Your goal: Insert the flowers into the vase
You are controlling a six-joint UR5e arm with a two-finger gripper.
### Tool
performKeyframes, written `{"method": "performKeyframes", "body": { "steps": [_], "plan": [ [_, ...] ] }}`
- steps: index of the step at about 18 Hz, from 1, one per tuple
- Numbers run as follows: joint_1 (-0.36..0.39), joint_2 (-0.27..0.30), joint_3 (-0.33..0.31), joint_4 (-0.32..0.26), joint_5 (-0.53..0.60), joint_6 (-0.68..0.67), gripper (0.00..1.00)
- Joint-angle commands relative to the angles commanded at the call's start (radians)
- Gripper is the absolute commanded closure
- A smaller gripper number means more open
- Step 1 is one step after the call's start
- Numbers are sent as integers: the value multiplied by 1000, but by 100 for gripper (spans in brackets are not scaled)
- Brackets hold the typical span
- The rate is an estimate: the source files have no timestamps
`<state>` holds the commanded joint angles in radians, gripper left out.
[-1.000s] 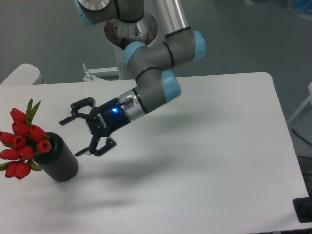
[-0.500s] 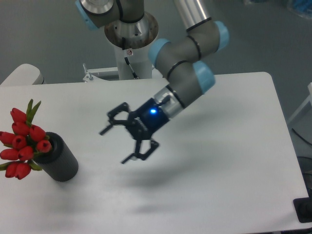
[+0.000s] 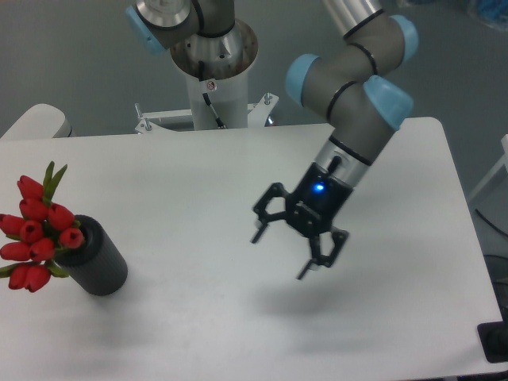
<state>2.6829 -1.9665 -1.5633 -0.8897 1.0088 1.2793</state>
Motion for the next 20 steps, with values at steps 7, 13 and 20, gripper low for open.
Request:
{"method": "performKeyframes", "body": {
  "steps": [7, 13, 20],
  "plan": [
    [-2, -61, 104, -110, 264, 34, 0],
    [-12, -106, 175, -207, 429, 120, 0],
    [-17, -144, 235, -262, 513, 294, 0]
  ]
}}
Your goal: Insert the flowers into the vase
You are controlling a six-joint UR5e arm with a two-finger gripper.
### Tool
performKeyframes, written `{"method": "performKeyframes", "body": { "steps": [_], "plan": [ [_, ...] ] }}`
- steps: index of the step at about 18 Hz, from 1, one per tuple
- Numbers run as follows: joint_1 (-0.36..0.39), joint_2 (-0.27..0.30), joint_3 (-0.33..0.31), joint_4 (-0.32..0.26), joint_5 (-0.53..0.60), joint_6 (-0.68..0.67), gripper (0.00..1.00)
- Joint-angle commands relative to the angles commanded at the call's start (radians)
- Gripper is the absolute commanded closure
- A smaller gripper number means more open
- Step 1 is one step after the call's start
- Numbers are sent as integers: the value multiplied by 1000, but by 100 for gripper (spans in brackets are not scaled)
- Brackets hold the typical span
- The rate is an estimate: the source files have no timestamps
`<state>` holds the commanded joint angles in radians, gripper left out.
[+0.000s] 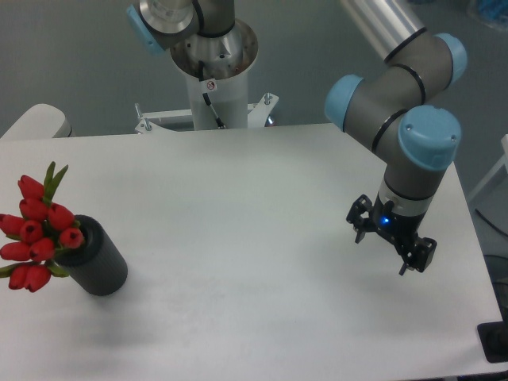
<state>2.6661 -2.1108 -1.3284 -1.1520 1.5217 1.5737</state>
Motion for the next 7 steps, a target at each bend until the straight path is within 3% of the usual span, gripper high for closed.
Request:
{"method": "performKeyframes", "body": {
  "steps": [7],
  "plan": [
    [0, 3, -8, 0, 2, 52, 0]
  ]
}}
